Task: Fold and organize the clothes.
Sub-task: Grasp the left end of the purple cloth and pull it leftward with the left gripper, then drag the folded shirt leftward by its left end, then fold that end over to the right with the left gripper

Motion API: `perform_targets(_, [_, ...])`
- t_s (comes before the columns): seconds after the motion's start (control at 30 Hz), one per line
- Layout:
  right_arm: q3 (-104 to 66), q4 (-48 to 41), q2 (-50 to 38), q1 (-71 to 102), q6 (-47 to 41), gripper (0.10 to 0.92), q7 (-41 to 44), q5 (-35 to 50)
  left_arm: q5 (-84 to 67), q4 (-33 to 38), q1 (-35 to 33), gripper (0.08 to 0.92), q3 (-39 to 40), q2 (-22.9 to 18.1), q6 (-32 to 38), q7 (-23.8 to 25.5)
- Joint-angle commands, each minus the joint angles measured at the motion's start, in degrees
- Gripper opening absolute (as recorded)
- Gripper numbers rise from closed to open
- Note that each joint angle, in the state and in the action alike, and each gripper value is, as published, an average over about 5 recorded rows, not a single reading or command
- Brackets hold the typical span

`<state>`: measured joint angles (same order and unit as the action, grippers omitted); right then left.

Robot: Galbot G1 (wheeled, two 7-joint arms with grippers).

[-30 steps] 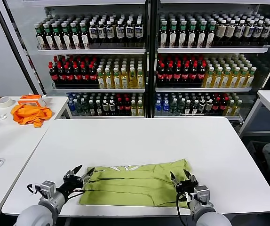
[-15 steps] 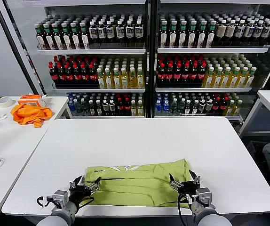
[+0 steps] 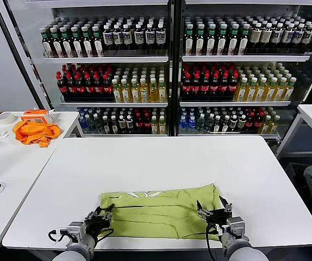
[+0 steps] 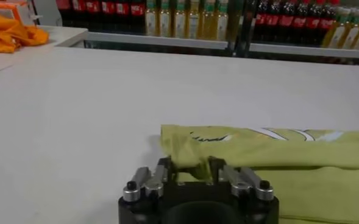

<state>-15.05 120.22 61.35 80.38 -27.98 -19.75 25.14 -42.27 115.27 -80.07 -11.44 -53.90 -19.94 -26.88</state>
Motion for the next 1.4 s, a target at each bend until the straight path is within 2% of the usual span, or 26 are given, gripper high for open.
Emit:
perform_targets(0.03, [0.01,-0.17,0.07,0.01,0.09,0.823,0.09,-0.15,1.12,-0.29,-0.30,0.308,1.26,-0.75,-0.45,-0.34])
perform_targets(0.2, [0.22,-0.44,0.07,-0.30,0.10,0.823,0.12,-0.26,2.67,-0.69,0.06,0.161,0.63,-1.26,-0.30,0.15])
perform_targets(0.3, [0.31,-0.43,-0.13,-0.58,0.07,0.823,0.13,-0.25,4.33,-0.10,0.40,0.106,-1.24,-0.67,-0.53,0.49])
perform_targets(0.6, [0.60,-0.26,-0.91,-1.22,-0.10,0.823,0.40,-0.26,9.89,5.20,-2.24,0.098,-16.40,6.87,-8.49,2.19])
perform_targets(0.8, [0.84,-0.25,-1.18,-2.11,-0.10,0.823,0.40,-0.25,8.86,2.78,-5.13,0.098,-25.70,11.91,-11.21,1.03])
perform_targets(1.0, [-1.35,0.72,-1.92,-3.01,0.25,0.823,1.03,-0.18,5.23,0.80,-7.42,0.098,-32.54,15.05,-12.45,0.62])
perform_targets(1.13, [-3.62,1.51,-3.03,-3.76,0.45,0.823,1.64,0.14,-3.31,4.61,-5.56,0.098,-30.90,14.18,-13.10,-0.42])
perform_targets(1.4, [-7.27,4.09,-5.41,-0.52,0.50,0.823,1.98,0.14,-14.89,13.64,-0.19,0.098,-20.56,7.43,-13.07,-0.58])
